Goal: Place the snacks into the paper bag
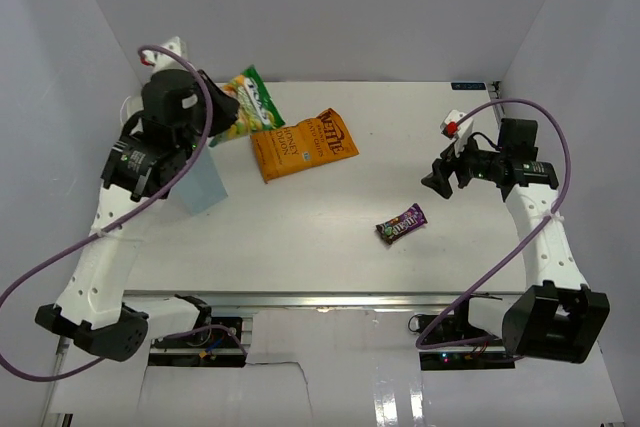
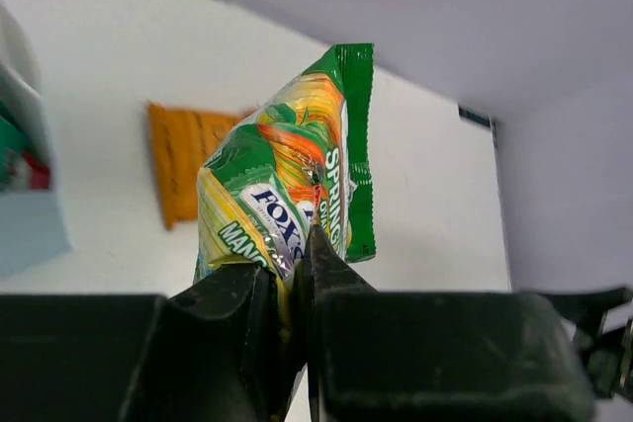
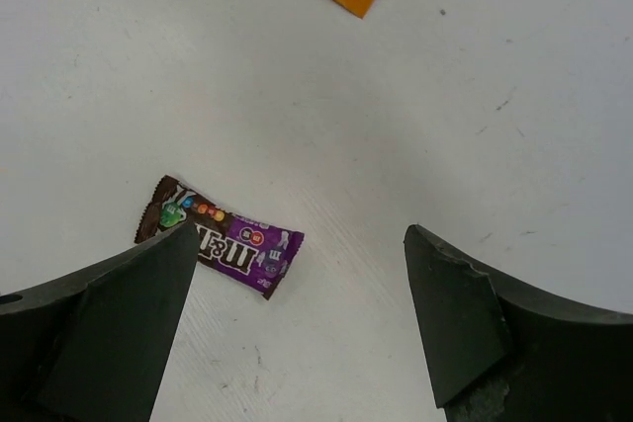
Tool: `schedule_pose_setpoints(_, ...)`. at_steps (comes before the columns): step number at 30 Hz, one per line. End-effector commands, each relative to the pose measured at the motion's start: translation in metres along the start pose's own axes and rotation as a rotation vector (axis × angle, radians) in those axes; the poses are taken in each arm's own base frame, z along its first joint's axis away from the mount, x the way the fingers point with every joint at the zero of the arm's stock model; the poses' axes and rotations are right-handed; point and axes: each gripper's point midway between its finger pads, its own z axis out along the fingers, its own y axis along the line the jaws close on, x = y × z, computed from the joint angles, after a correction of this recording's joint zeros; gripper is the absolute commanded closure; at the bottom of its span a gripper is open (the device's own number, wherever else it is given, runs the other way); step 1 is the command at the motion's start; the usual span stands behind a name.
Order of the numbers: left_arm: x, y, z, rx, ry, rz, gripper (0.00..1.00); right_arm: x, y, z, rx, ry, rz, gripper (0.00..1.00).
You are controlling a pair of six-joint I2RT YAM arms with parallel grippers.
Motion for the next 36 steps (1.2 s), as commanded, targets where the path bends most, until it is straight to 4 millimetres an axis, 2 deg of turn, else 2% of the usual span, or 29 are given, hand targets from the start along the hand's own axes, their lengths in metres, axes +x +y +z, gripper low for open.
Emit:
schedule_pose_setpoints(1,-0.054,0.030,-0.026,-0.148,-0.114,0.105,0.90,0.004,0.010,0.010,-0.089,-0.028,0.026,0.10)
schedule_pose_setpoints(2,-0.070,0.038,-0.027,-0.185,-0.149,0.106,0.91,0.004,0.012,0.011,-0.094,-0.032,0.028,0.10)
schedule_pose_setpoints(3,-0.075,0.044,-0.020,-0.219,-0.142,0.119,0.91,0.007,0.014,0.011,-0.096,-0.028,0.036,0.10)
schedule_pose_setpoints(4,-0.097,0.040,-0.028,-0.217,-0.194,0.113,0.91,0.009,0.015,0.011,-0.096,-0.026,0.039,0.10)
schedule_pose_setpoints(5,-0.112,0.052,-0.028,-0.260,-0.221,0.117,0.91,0.010,0.015,0.011,-0.094,-0.023,0.040,0.10)
schedule_pose_setpoints(7,-0.134,0.054,-0.025,-0.259,-0.253,0.112,0.91,0.014,0.017,0.011,-0.096,-0.012,0.044,0.10)
schedule_pose_setpoints(8,-0.147,0.064,-0.025,-0.275,-0.277,0.094,0.91,0.016,0.019,0.011,-0.100,-0.006,0.050,0.10)
schedule_pose_setpoints(10,-0.160,0.075,-0.017,-0.289,-0.290,0.070,0.91,0.022,0.021,0.012,-0.105,0.004,0.060,0.10)
schedule_pose_setpoints(11,-0.173,0.087,-0.021,-0.315,-0.323,0.047,0.92,0.024,0.022,0.013,-0.107,0.008,0.064,0.10)
schedule_pose_setpoints(12,-0.177,0.089,-0.018,-0.302,-0.326,0.024,0.92,0.025,0.023,0.013,-0.110,0.011,0.067,0.10)
schedule_pose_setpoints(13,-0.185,0.116,-0.017,-0.366,-0.340,-0.005,0.92,0.028,0.025,0.014,-0.113,0.017,0.072,0.10)
schedule_pose_setpoints(15,-0.192,0.134,-0.016,-0.400,-0.368,-0.045,0.92,0.032,0.026,0.014,-0.112,0.025,0.078,0.10)
schedule_pose_setpoints(16,-0.198,0.147,-0.023,-0.428,-0.397,-0.062,0.93,0.035,0.027,0.015,-0.117,0.029,0.084,0.10)
schedule_pose_setpoints(17,-0.193,0.158,-0.019,-0.446,-0.388,-0.075,0.93,0.036,0.028,0.015,-0.118,0.031,0.086,0.10)
schedule_pose_setpoints(19,-0.200,0.165,-0.019,-0.449,-0.423,-0.080,0.94,0.042,0.031,0.016,-0.125,0.038,0.094,0.10)
schedule_pose_setpoints(23,-0.197,0.178,-0.008,-0.476,-0.397,-0.047,0.94,0.048,0.033,0.019,-0.135,0.048,0.110,0.10)
schedule_pose_setpoints(27,-0.168,0.188,0.016,-0.450,-0.289,-0.017,0.93,0.050,0.030,0.022,-0.138,0.056,0.126,0.10)
schedule_pose_setpoints(29,-0.158,0.189,0.020,-0.430,-0.260,0.000,0.93,0.049,0.027,0.024,-0.137,0.056,0.134,0.10)
schedule_pose_setpoints(30,-0.147,0.196,0.026,-0.439,-0.226,0.007,0.92,0.050,0.026,0.025,-0.140,0.060,0.144,0.10)
schedule_pose_setpoints(33,-0.131,0.207,0.029,-0.463,-0.190,0.020,0.91,0.047,0.023,0.027,-0.141,0.060,0.155,0.10)
schedule_pose_setpoints(36,-0.125,0.212,0.031,-0.474,-0.173,0.039,0.88,0.046,0.021,0.028,-0.144,0.058,0.162,0.10)
